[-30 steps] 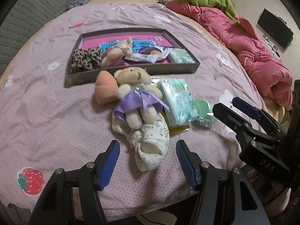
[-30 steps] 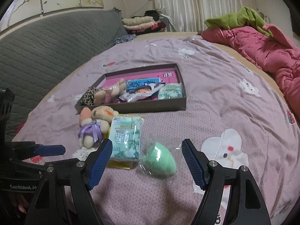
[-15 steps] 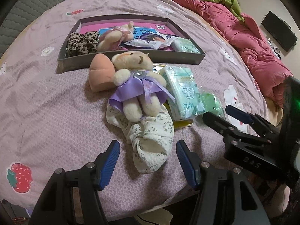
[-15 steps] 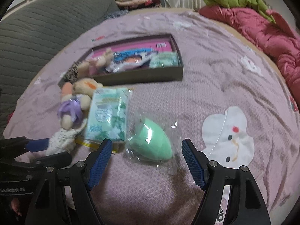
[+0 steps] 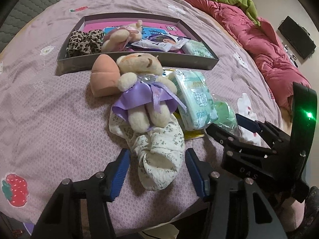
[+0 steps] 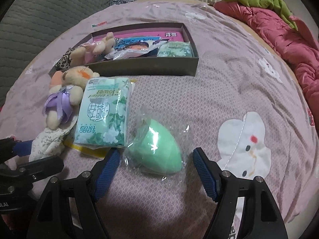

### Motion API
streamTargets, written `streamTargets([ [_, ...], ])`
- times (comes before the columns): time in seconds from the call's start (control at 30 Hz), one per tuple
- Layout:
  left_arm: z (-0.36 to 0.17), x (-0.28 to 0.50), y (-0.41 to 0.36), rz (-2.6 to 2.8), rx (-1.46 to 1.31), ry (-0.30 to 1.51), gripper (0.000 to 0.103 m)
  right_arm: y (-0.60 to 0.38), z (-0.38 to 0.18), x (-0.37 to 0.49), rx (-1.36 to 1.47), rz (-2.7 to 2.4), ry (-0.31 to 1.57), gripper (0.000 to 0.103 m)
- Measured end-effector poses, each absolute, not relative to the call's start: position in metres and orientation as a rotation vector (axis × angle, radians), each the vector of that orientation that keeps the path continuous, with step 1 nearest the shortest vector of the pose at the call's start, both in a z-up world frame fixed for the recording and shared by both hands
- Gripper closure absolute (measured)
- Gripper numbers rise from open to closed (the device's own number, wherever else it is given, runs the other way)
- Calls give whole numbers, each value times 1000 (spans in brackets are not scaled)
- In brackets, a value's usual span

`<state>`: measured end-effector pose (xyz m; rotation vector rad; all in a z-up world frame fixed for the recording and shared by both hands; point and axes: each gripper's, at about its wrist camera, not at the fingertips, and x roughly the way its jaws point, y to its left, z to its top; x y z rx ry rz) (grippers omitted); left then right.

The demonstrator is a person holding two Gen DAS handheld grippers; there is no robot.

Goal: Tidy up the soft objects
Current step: 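Grasp the white floral cloth with left while right grasps the bagged green sponge, then lift and carry the cloth with left while right carries the sponge toward the tray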

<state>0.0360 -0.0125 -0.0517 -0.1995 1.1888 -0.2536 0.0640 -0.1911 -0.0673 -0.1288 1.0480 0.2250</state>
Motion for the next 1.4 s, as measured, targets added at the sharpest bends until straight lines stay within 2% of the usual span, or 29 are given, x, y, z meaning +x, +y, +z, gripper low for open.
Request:
streamTargets([
  [0.3, -55, 38, -9, -273, -246, 1191, 61, -182, -69, 64, -157, 270, 1044, 48],
  [0.43, -56, 38, -8, -273, -249, 1193, 74, -183, -66, 61, -136, 301, 1034, 51],
  [0.57, -56, 37, -2, -286, -288, 1193, 83, -186, -59, 57, -91, 334, 1018, 52],
  [0.8, -44, 32, 2, -308, -299, 1166, 87, -194, -57, 55, 45, 406, 1034, 52],
  [1.4, -5, 22, -6, -385, -289, 1061, 88, -197, -26, 42, 74, 416, 846, 52],
])
